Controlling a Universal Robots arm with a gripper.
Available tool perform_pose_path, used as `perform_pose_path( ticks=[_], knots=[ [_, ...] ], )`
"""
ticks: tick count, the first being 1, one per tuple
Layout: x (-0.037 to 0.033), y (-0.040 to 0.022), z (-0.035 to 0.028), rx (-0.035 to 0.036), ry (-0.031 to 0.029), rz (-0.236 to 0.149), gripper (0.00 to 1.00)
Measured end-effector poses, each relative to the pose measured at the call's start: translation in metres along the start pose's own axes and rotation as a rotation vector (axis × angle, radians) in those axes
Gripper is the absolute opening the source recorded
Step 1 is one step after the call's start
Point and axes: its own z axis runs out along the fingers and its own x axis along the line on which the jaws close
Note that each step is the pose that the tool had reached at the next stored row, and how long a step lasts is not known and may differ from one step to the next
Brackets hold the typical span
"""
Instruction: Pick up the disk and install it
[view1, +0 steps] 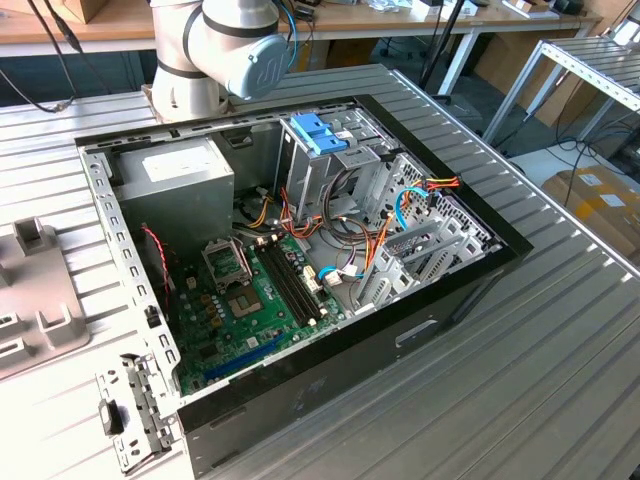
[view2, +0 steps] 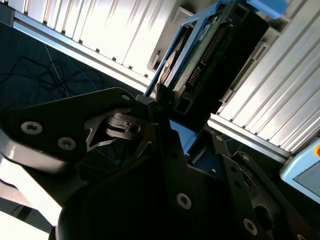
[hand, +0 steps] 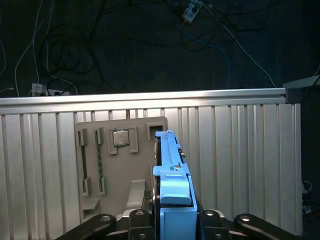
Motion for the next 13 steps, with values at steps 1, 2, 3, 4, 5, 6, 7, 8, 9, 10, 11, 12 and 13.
perform_pose_path(
  ticks=[1, 2, 3, 4, 5, 6, 7, 8, 9, 10, 11, 12, 13],
  knots=[
    [0.0000, 0.0000, -0.0011, -0.0001, 0.0000, 0.000, 0.37],
    [0.0000, 0.0000, -0.0015, -0.0001, 0.0000, 0.000, 0.37],
    [-0.0001, 0.0000, -0.0020, -0.0001, -0.0001, 0.000, 0.37],
    [-0.0001, 0.0000, -0.0030, -0.0001, -0.0001, 0.000, 0.37],
    [-0.0002, -0.0001, -0.0039, -0.0001, -0.0001, 0.000, 0.37],
    [-0.0002, -0.0001, -0.0044, -0.0001, -0.0001, 0.000, 0.37],
    [-0.0002, -0.0001, -0.0052, -0.0001, -0.0001, 0.000, 0.37],
    [-0.0003, -0.0001, -0.0067, -0.0001, -0.0002, 0.000, 0.37],
    [-0.0003, -0.0001, -0.0077, -0.0001, -0.0003, 0.000, 0.37],
    [-0.0004, -0.0001, -0.0086, -0.0001, -0.0003, 0.000, 0.37],
    [-0.0004, -0.0002, -0.0099, -0.0002, -0.0004, 0.000, 0.37],
    [-0.0005, -0.0002, -0.0109, -0.0001, -0.0003, 0.000, 0.37],
    [-0.0005, -0.0002, -0.0123, -0.0001, -0.0004, 0.000, 0.37]
  ],
)
